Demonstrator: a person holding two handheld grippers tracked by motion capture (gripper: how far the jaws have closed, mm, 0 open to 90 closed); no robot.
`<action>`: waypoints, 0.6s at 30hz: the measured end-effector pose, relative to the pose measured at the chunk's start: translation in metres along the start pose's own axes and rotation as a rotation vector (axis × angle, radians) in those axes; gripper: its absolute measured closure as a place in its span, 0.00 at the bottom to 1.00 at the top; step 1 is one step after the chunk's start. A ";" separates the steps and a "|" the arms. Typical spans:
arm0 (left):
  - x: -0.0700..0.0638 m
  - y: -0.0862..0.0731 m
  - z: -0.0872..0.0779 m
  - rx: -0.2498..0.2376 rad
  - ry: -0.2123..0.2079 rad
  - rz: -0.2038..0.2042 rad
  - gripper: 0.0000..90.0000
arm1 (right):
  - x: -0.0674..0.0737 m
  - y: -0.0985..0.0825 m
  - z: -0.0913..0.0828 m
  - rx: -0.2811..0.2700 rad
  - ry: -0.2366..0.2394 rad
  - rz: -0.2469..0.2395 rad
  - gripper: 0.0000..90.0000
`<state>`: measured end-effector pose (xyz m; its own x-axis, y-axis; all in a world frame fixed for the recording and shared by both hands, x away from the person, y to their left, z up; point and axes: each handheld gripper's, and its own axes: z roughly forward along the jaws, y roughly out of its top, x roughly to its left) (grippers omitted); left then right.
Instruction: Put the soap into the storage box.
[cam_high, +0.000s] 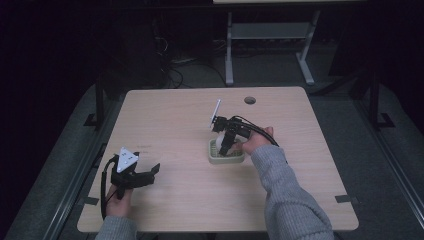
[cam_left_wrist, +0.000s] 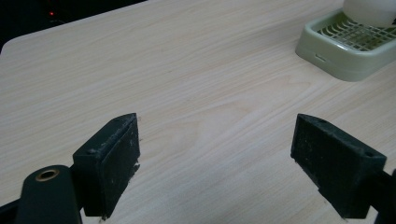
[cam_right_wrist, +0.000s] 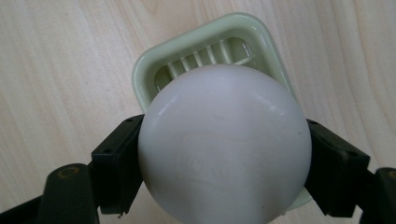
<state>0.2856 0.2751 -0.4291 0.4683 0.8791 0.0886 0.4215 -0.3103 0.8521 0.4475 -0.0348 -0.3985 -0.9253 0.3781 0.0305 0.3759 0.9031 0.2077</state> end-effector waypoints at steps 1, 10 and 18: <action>0.000 0.000 0.000 -0.001 0.001 0.002 0.17 | 0.000 0.000 0.001 0.007 0.003 0.005 0.25; 0.000 0.000 0.000 -0.003 0.000 0.000 0.17 | -0.004 0.002 0.008 0.021 -0.009 0.011 0.24; 0.000 0.000 0.000 -0.002 -0.002 -0.001 0.17 | -0.004 0.004 0.011 0.029 -0.016 0.010 0.24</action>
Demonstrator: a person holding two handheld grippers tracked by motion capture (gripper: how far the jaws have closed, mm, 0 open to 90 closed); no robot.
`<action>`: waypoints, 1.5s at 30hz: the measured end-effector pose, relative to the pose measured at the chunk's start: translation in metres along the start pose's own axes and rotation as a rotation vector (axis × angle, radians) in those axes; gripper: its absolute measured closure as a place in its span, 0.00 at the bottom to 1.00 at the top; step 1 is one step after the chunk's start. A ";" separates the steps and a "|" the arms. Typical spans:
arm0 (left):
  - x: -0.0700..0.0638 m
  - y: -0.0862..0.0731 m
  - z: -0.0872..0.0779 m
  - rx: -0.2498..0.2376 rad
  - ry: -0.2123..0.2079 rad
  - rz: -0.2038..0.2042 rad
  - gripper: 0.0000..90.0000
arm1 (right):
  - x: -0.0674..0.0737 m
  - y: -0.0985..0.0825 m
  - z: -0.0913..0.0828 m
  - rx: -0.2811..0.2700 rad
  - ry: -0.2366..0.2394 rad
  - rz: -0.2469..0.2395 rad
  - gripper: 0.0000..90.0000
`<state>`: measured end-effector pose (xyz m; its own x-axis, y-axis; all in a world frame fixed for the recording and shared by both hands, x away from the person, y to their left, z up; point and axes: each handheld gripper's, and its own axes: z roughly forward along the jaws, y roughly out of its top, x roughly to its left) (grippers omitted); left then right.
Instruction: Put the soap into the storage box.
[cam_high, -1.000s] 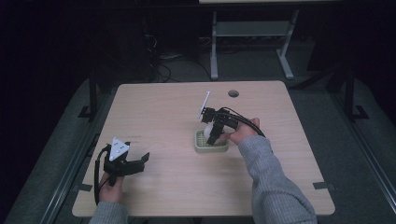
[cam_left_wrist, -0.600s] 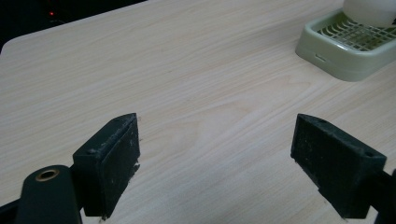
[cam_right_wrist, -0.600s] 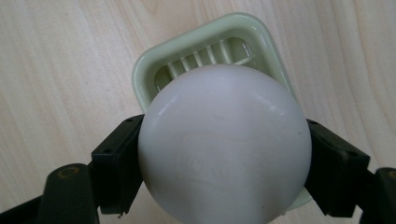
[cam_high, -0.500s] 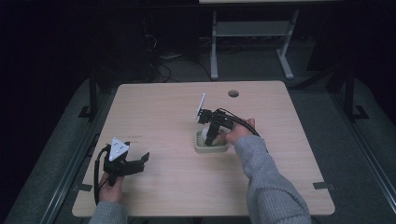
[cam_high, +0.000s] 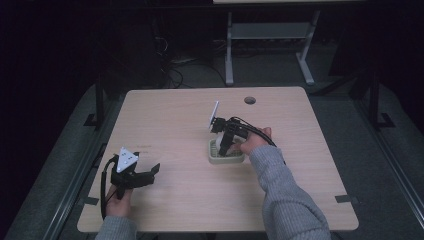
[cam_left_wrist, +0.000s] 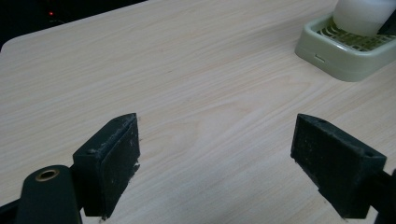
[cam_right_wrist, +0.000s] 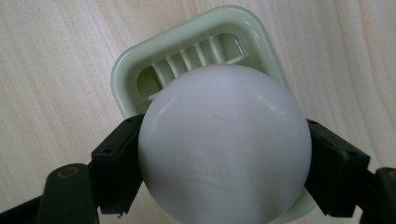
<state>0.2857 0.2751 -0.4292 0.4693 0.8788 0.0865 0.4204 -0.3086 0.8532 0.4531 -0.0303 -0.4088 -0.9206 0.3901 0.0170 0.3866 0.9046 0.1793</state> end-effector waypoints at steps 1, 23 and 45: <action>0.000 0.000 0.000 0.000 0.000 0.001 0.17 | 0.000 0.000 0.000 0.001 -0.002 -0.002 0.24; 0.001 0.000 -0.001 -0.001 0.002 0.003 0.17 | 0.002 0.003 0.005 0.016 0.004 -0.003 0.24; -0.001 0.001 -0.001 0.001 0.003 0.005 0.17 | 0.000 0.000 0.000 0.012 0.031 0.033 0.22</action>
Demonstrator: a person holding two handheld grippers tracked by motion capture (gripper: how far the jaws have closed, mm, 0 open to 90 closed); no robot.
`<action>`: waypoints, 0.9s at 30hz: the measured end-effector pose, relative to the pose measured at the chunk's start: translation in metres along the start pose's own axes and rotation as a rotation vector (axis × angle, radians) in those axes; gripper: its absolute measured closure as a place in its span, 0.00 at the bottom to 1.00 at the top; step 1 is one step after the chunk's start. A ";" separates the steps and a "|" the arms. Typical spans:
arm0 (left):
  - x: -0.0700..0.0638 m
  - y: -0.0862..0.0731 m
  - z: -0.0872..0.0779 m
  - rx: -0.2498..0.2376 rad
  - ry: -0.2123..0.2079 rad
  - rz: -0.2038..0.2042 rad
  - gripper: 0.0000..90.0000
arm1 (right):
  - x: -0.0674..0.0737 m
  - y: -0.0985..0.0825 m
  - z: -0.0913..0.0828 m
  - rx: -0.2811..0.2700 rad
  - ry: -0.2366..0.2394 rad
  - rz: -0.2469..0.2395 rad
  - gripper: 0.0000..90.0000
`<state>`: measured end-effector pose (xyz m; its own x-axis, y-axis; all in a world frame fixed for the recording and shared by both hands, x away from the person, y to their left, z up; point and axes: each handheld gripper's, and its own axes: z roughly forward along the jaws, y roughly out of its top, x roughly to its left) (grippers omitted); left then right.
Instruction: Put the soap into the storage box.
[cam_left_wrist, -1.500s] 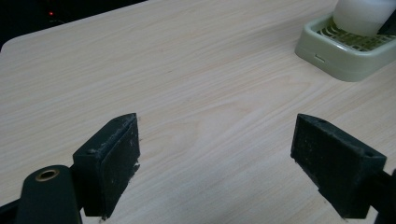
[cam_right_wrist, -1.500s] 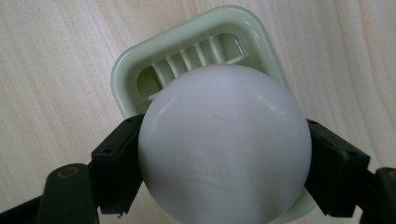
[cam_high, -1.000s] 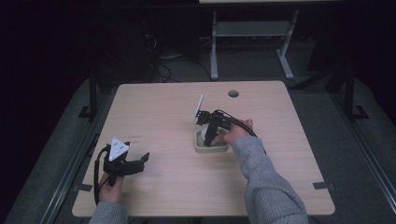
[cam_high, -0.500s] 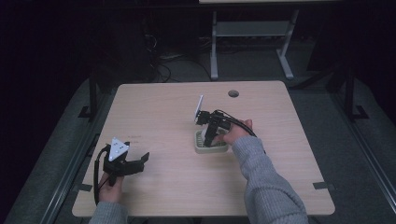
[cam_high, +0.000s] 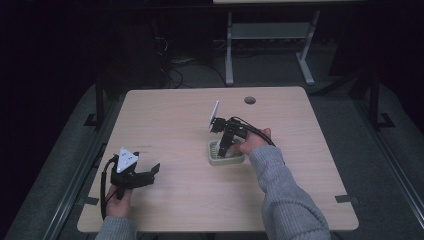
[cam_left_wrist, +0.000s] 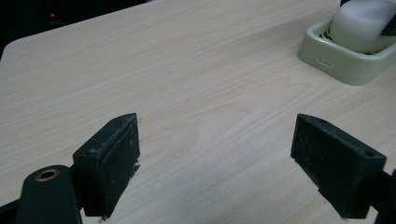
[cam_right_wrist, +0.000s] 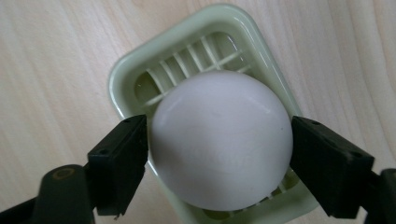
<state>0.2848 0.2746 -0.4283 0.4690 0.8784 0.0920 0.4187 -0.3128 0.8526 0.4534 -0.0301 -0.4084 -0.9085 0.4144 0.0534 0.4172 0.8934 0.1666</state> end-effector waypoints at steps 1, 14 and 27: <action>0.000 0.000 0.000 -0.001 -0.001 -0.001 0.17 | 0.001 0.000 -0.001 -0.001 0.000 0.001 0.22; 0.000 0.000 0.000 0.001 0.001 0.002 0.17 | -0.002 -0.011 -0.015 -0.036 -0.002 0.028 0.20; 0.000 0.000 0.000 -0.002 0.000 0.003 0.17 | 0.001 -0.024 -0.029 -0.068 0.002 0.044 0.20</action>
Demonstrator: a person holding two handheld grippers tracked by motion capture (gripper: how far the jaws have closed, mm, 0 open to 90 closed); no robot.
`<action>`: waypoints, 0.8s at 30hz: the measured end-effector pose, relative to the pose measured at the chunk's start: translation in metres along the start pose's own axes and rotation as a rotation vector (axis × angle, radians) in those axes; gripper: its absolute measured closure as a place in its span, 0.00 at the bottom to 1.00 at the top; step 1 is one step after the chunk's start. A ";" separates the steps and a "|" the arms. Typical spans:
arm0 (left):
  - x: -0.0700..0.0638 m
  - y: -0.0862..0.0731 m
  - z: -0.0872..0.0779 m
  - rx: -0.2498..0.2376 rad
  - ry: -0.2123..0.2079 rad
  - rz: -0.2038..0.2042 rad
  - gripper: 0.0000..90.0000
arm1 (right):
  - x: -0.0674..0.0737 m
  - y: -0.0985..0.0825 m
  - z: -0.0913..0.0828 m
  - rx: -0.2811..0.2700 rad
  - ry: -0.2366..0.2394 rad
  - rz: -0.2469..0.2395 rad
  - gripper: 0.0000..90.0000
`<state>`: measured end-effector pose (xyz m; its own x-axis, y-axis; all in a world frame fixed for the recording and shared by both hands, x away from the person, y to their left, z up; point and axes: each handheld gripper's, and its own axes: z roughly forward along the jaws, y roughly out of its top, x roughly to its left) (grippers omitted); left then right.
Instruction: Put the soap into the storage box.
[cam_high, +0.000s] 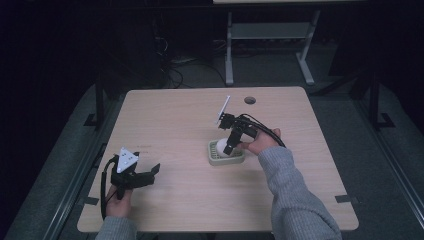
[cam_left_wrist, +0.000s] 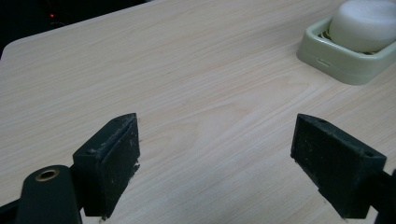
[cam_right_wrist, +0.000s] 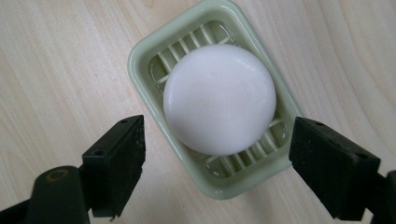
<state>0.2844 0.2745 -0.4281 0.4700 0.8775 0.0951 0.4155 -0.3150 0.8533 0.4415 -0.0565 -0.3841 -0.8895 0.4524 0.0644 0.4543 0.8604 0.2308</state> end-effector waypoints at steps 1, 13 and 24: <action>0.000 0.000 0.000 0.001 0.000 0.002 0.17 | 0.000 -0.001 -0.001 -0.003 0.001 0.004 0.20; -0.001 0.000 0.000 0.002 0.001 0.003 0.17 | 0.003 -0.017 -0.011 -0.022 0.002 0.022 0.22; -0.001 0.000 0.000 0.002 0.000 0.007 0.17 | 0.005 -0.030 -0.018 -0.031 -0.002 0.033 0.21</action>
<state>0.2842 0.2733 -0.4280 0.4730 0.8753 0.1009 0.4138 -0.3218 0.8516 0.4226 -0.0842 -0.3735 -0.8740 0.4808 0.0703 0.4815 0.8375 0.2582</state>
